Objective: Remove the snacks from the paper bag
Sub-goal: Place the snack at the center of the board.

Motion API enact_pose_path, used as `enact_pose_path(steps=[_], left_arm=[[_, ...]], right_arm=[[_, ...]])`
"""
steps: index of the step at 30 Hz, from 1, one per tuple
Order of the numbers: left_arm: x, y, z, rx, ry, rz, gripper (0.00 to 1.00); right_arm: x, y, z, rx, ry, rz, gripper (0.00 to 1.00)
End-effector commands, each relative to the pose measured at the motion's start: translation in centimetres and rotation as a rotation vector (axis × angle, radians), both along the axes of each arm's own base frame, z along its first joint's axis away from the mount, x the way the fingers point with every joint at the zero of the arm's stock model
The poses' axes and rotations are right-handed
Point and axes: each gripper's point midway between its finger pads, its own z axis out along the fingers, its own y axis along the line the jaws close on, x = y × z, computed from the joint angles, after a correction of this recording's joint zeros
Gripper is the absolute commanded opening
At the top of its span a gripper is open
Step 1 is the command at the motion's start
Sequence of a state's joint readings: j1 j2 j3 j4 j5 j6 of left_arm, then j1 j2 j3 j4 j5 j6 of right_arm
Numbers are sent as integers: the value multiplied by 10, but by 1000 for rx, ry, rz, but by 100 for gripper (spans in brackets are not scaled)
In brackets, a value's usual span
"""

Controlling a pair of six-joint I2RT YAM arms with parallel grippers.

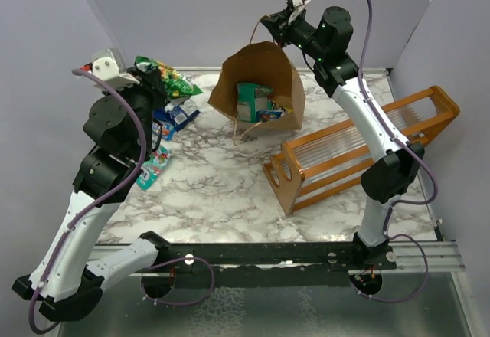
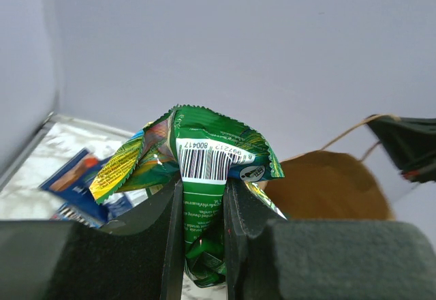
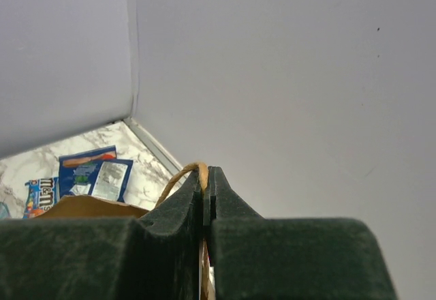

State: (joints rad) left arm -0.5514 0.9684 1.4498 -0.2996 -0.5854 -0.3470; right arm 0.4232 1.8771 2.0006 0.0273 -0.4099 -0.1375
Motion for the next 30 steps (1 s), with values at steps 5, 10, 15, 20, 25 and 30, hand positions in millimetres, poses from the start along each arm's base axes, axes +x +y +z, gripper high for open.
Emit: enact_pose_path(steps=[5, 10, 15, 20, 25, 30], left_arm=[[5, 29, -89, 92, 210, 187, 0], [11, 32, -139, 105, 312, 200, 0], [18, 42, -178, 92, 413, 212, 0], [28, 58, -221, 18, 517, 200, 0], [46, 78, -262, -112, 626, 170, 0], [73, 104, -298, -210, 706, 177, 0]], right_arm=[[-26, 7, 25, 42, -39, 119, 2], [-51, 21, -30, 70, 119, 243, 2], [-78, 40, -58, 75, 211, 306, 2], [-98, 50, -54, 119, 252, 381, 2], [-107, 58, -36, 158, 239, 431, 2], [-109, 63, -13, 188, 207, 462, 2]])
